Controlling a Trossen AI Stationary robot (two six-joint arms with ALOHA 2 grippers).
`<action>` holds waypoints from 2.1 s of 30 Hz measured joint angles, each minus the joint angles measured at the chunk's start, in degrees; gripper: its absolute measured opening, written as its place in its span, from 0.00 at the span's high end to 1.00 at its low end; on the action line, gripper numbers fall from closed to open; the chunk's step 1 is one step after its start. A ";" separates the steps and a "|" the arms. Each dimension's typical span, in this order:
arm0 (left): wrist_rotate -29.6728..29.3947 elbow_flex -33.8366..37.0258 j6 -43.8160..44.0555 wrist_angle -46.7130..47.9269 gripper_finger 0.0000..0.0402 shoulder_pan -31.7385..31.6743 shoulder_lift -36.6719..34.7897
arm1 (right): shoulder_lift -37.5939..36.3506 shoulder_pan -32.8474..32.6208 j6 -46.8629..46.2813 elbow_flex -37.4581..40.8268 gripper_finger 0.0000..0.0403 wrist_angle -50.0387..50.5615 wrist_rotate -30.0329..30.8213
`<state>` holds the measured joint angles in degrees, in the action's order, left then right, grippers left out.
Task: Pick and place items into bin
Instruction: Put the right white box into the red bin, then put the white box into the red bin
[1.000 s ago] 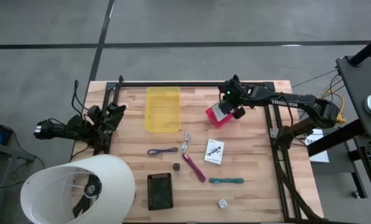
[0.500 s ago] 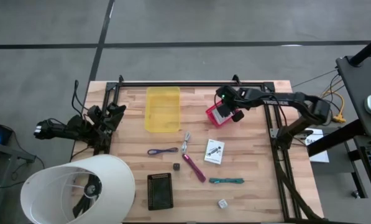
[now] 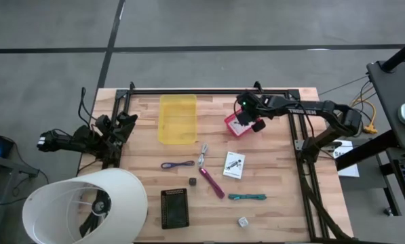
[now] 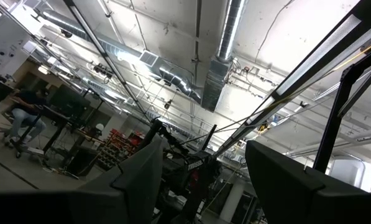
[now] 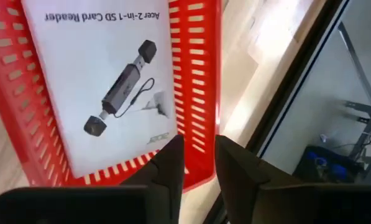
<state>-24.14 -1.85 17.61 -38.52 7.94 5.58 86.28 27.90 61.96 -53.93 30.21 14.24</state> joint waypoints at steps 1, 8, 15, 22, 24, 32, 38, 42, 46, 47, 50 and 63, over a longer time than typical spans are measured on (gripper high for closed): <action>0.00 0.00 0.00 -0.01 0.47 0.02 0.00 | 0.00 0.00 0.06 -0.24 0.80 -0.02 0.04; 0.00 0.00 0.00 0.00 0.47 0.00 0.00 | -0.06 -0.02 -6.26 -4.57 0.77 1.49 4.40; -0.01 0.00 0.00 0.00 0.47 0.00 0.01 | -0.31 -0.17 -37.94 -13.99 0.79 8.51 5.06; 0.00 0.00 0.00 0.00 0.47 0.01 0.02 | -0.31 -0.13 -75.93 -24.26 0.82 22.00 2.08; 0.00 0.00 0.00 0.00 0.47 0.00 0.01 | -0.31 -0.13 -82.90 -26.35 0.82 25.52 -3.19; 0.00 0.00 0.07 0.00 0.47 0.01 0.02 | -0.39 -4.11 -96.17 -27.82 0.78 30.23 -22.03; 0.00 0.00 0.13 0.00 0.47 0.02 0.02 | -0.42 -11.62 -98.64 -26.00 0.68 36.28 -23.30; -0.02 0.00 0.21 -0.01 0.47 0.02 0.02 | -0.39 -16.32 -103.70 -24.35 0.59 36.46 -22.10; -0.28 0.00 0.22 0.00 0.47 0.01 0.01 | -0.39 -20.33 -109.75 -22.95 0.50 36.31 -18.24; -0.39 0.00 0.20 0.00 0.47 0.02 0.02 | -0.39 -21.10 -111.55 -22.65 0.49 36.31 -17.67; -0.39 0.00 0.20 0.00 0.47 0.02 0.01 | -0.39 -23.20 -118.60 -21.60 0.46 36.27 -16.66; -0.63 0.00 0.07 -0.02 0.47 0.02 0.00 | 2.00 -31.72 -147.92 -16.14 0.44 31.74 -11.02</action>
<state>-24.77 -1.85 17.67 -38.54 7.97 5.58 88.28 -3.82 -85.96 -70.07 61.95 3.22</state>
